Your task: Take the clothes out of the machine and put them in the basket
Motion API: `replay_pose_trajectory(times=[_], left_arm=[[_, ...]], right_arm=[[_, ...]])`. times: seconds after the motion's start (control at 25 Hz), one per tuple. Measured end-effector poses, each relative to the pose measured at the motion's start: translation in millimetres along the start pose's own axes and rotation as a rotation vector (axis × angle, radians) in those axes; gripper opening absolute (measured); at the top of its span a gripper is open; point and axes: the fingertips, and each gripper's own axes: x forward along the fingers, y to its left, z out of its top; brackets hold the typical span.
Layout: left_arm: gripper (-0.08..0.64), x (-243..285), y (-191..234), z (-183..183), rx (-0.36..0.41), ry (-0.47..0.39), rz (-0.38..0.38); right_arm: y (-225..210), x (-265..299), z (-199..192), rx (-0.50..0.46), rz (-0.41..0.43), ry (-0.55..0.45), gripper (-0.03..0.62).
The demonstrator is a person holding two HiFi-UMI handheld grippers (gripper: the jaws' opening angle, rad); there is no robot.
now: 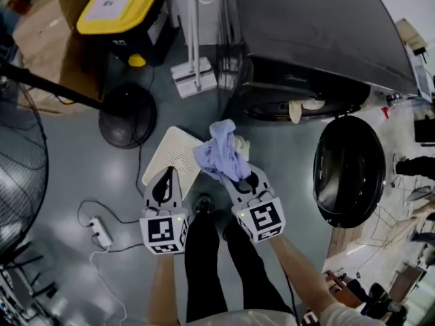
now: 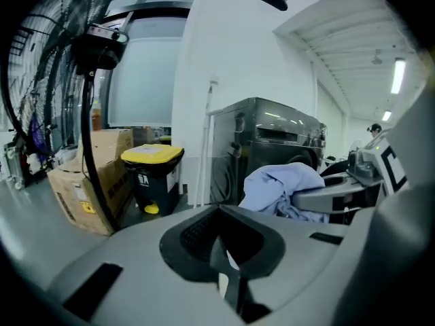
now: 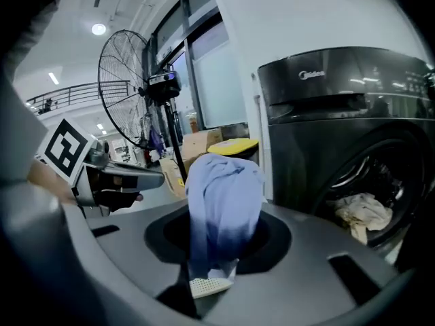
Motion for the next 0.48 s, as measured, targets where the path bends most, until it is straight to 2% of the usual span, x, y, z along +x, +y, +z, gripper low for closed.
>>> replay_pose_trajectory(times=[0.28, 0.48], left_arm=[[0.018, -30.5, 65.4, -30.8, -0.037, 0.025, 0.114], [0.018, -40.6, 84.4, -43.2, -0.064, 0.033, 0.152]], right_arm=[[70.9, 50.0, -8.6, -0.032, 0.147, 0.040, 0.133], [100.9, 79.9, -16.1, -0.017, 0.206, 0.056, 0.133]])
